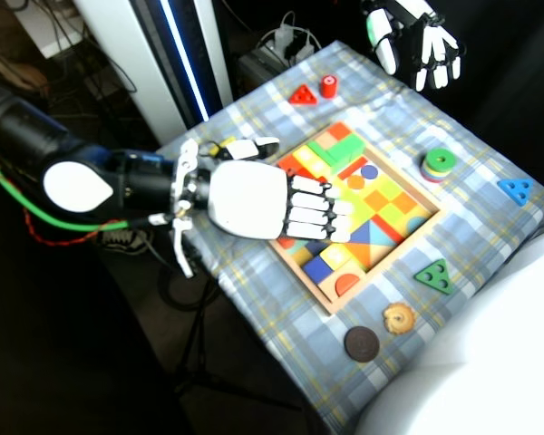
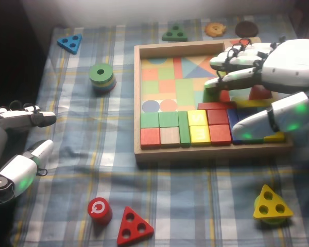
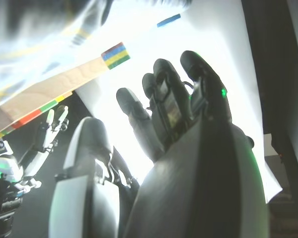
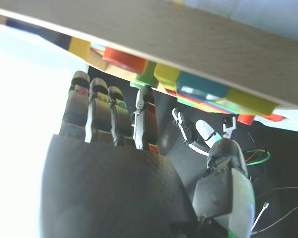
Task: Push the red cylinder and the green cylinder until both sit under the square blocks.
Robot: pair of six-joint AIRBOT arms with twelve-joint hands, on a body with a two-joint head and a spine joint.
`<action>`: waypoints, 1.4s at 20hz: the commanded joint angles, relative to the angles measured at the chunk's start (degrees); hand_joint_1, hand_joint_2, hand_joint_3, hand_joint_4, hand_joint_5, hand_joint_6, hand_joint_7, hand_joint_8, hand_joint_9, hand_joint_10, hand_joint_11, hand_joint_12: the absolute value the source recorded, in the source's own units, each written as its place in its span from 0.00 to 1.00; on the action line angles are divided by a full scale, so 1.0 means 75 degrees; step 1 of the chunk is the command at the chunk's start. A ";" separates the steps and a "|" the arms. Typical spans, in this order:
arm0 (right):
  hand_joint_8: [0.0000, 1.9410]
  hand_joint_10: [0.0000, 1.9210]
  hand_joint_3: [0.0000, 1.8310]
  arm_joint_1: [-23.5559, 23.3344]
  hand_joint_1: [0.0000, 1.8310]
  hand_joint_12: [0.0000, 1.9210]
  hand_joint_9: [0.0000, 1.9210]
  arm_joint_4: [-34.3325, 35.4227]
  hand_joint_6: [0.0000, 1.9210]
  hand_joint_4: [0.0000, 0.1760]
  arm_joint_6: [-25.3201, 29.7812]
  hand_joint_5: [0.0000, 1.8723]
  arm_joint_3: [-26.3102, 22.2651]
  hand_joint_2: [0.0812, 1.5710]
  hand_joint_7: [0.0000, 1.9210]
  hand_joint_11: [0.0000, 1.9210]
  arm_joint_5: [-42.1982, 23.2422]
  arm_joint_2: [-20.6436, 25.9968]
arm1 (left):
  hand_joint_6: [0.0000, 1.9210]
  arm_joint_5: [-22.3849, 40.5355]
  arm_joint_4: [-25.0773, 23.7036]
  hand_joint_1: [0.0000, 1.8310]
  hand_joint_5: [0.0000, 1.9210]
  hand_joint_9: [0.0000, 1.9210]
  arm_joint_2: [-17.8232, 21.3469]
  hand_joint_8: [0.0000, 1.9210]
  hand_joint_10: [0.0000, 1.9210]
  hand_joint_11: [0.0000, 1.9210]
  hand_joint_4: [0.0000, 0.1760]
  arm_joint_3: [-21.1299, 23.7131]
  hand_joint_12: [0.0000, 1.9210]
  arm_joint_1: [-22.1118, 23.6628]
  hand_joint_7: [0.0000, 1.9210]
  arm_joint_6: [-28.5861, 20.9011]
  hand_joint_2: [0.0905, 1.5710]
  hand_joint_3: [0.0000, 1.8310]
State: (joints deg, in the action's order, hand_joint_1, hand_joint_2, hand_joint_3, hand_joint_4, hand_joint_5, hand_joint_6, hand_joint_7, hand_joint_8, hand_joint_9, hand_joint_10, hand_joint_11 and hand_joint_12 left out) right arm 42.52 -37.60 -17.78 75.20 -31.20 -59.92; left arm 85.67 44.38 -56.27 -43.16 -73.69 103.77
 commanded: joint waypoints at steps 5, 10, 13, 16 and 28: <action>0.00 0.00 0.00 0.0055 0.00 0.00 0.00 0.0274 0.00 0.63 0.0054 0.14 -0.0134 0.56 0.00 0.00 -0.0492 0.0218 | 0.00 0.0859 -0.0315 0.46 0.44 0.25 -0.0006 0.00 0.01 0.00 0.00 -0.0027 0.38 0.0061 0.30 -0.0055 0.83 0.00; 0.00 0.00 0.00 0.0121 0.00 0.00 0.00 0.0274 0.00 0.77 0.0052 0.14 -0.0255 0.54 0.00 0.00 -0.0388 0.0455 | 0.00 0.0848 -0.0313 0.45 0.44 0.25 -0.0005 0.00 0.01 0.00 0.00 -0.0027 0.38 0.0061 0.30 -0.0055 0.84 0.00; 0.00 0.00 0.00 0.0223 0.00 0.00 0.00 0.0342 0.00 0.79 0.0050 0.14 -0.0314 0.54 0.00 0.00 -0.0347 0.0598 | 0.00 0.0846 -0.0309 0.45 0.44 0.25 -0.0005 0.00 0.01 0.00 0.00 -0.0027 0.37 0.0061 0.30 -0.0055 0.84 0.00; 0.00 0.00 0.00 0.0360 0.00 0.00 0.00 0.0551 0.00 0.98 -0.0026 0.14 -0.0353 0.53 0.00 0.00 -0.0345 0.0751 | 0.00 0.0842 -0.0303 0.45 0.43 0.24 -0.0004 0.00 0.01 0.00 0.00 -0.0026 0.33 0.0059 0.30 -0.0055 0.84 0.00; 0.00 0.00 0.00 0.0324 0.00 0.00 0.00 0.1104 0.00 0.89 -0.0541 0.15 -0.0654 0.51 0.00 0.00 -0.0610 0.0913 | 0.00 0.0832 -0.0279 0.45 0.43 0.24 -0.0011 0.00 0.01 0.00 0.00 -0.0033 0.32 0.0057 0.30 -0.0055 0.84 0.00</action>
State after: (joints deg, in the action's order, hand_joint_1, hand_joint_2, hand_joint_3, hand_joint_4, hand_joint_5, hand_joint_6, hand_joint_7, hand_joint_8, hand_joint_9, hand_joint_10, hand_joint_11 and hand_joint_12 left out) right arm 45.60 -30.79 -22.52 70.02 -29.95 -53.12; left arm 85.54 44.58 -56.27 -43.16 -73.69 103.74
